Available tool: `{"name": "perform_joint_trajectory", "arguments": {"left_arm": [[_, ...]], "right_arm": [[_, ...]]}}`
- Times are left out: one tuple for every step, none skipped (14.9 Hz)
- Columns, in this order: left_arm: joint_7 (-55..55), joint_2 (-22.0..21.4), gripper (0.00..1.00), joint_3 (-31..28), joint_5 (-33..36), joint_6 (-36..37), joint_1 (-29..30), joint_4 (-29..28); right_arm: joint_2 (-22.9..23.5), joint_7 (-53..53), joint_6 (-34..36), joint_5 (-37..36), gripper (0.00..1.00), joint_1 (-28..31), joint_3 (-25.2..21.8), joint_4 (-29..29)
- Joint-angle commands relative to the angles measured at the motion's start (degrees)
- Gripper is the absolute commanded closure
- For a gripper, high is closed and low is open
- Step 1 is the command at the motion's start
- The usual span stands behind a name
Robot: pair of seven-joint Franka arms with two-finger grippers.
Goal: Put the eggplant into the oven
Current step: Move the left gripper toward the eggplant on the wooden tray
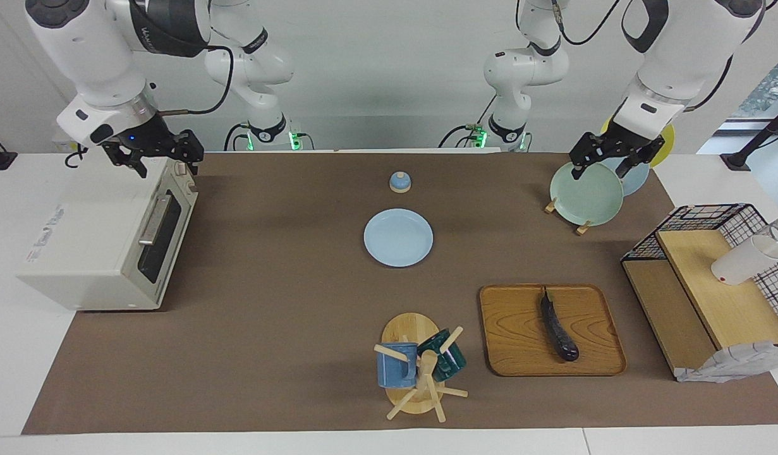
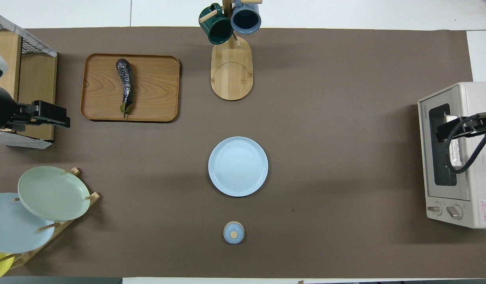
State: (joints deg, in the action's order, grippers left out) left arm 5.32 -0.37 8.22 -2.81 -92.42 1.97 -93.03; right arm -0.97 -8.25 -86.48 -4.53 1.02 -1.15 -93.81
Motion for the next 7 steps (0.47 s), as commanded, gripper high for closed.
{"name": "perform_joint_trajectory", "arguments": {"left_arm": [[0.4, 3.5, 0.00, -0.2, -1.0, -4.3, 0.0, 0.0], [0.4, 5.4, 0.00, -0.2, -1.0, -5.7, 0.0, 0.3], [0.4, 7.6, 0.00, -0.2, -1.0, -6.3, 0.0, 1.6], [0.4, 10.6, 0.00, -0.2, -1.0, -6.3, 0.0, 4.2], [0.4, 14.1, 0.00, -0.2, -1.0, -6.0, 0.0, 6.5], [0.0, 16.9, 0.00, -0.1, -0.9, -6.3, -0.1, 8.2], [-0.4, 19.2, 0.00, -0.1, -0.6, -7.0, -0.2, 9.2]], "right_arm": [[-0.8, 0.7, -0.1, 1.5, 0.00, 0.5, 0.1, -0.9], [-0.8, 0.7, -0.1, 1.5, 0.00, 0.5, 0.2, -0.9], [-0.8, 0.7, -0.1, 1.5, 0.00, 0.5, 0.1, -0.9], [-0.8, 0.7, -0.1, 1.5, 0.00, 0.5, 0.2, -0.9], [-0.8, 0.7, -0.1, 1.5, 0.00, 0.5, 0.2, -0.9], [-0.8, 0.7, -0.1, 1.5, 0.00, 0.5, 0.1, -0.9], [-0.8, 0.7, -0.1, 1.5, 0.00, 0.5, 0.1, -0.9]]}}
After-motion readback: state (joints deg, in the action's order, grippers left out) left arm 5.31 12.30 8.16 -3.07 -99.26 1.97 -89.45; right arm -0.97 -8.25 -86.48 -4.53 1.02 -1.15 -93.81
